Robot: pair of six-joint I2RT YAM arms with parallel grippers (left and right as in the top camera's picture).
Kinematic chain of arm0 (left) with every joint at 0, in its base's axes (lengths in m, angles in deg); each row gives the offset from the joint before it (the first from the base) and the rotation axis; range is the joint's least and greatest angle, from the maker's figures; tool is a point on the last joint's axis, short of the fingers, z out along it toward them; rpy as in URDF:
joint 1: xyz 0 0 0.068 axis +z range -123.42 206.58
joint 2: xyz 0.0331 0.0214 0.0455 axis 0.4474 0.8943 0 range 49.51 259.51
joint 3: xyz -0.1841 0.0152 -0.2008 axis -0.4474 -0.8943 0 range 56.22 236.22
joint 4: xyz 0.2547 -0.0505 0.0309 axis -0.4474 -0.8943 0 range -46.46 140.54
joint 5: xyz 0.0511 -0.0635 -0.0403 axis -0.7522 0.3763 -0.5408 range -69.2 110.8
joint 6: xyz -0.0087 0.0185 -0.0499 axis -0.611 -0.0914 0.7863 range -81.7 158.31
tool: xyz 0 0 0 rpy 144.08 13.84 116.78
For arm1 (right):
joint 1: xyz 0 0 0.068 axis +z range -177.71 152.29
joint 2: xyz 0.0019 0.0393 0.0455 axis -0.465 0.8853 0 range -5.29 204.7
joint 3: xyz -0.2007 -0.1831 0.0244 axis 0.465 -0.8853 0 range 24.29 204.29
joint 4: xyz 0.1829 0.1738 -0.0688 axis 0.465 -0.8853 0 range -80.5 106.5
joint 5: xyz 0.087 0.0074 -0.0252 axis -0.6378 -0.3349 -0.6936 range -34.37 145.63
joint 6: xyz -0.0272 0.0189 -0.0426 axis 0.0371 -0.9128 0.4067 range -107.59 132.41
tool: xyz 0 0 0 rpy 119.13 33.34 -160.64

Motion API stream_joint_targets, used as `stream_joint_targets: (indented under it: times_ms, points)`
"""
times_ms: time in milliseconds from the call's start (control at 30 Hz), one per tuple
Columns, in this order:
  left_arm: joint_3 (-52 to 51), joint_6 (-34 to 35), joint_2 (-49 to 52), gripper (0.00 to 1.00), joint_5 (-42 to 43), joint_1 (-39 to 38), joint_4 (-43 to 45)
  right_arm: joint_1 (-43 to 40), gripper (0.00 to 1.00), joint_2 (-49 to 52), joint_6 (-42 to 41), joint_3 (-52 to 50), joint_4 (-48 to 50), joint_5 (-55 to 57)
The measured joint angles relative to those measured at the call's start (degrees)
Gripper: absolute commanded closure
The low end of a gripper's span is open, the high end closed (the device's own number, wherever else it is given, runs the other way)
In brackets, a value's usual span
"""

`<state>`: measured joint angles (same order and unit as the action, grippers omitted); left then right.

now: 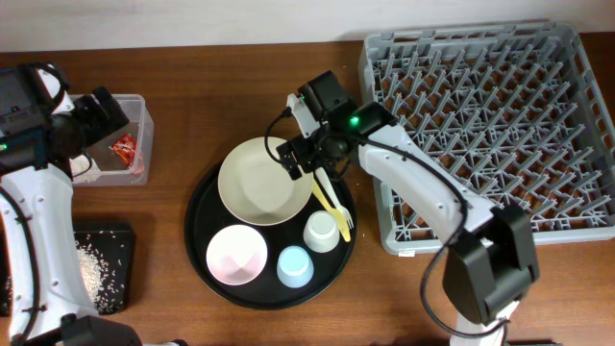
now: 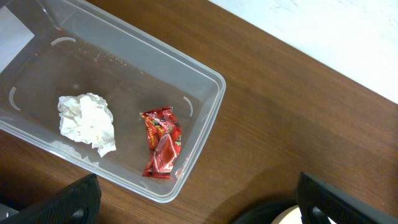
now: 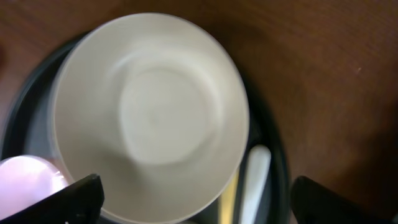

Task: Sort waste into correct bins and load items into the dishwasher rack
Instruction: 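Grasp the cream plate rim with the right gripper and lift it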

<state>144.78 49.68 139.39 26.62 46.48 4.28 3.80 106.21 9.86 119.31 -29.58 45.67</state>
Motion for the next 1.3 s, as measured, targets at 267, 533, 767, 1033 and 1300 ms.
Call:
stream_joint_targets:
  times_ms: [267,533,767,1033,1300]
  points:
    - [0.0,0.0,0.0,0.0,0.0,0.0,0.0,0.61,0.23,9.86,3.72,0.02,9.09,0.59]
    - [0.0,0.0,0.0,0.01,0.0,0.0,0.0,1.14,0.49,13.79,4.63,0.02,13.03,2.97]
    - [0.0,0.0,0.0,0.01,0.0,0.0,0.0,1.11,0.58,13.81,5.31,0.02,13.14,4.17]
    - [0.0,0.0,0.0,0.01,0.0,0.0,0.0,1.11,0.64,13.81,5.38,0.0,12.52,4.17]
    - [0.0,0.0,0.0,0.01,0.0,0.0,0.0,1.11,0.92,13.81,5.44,-0.37,12.24,7.3]
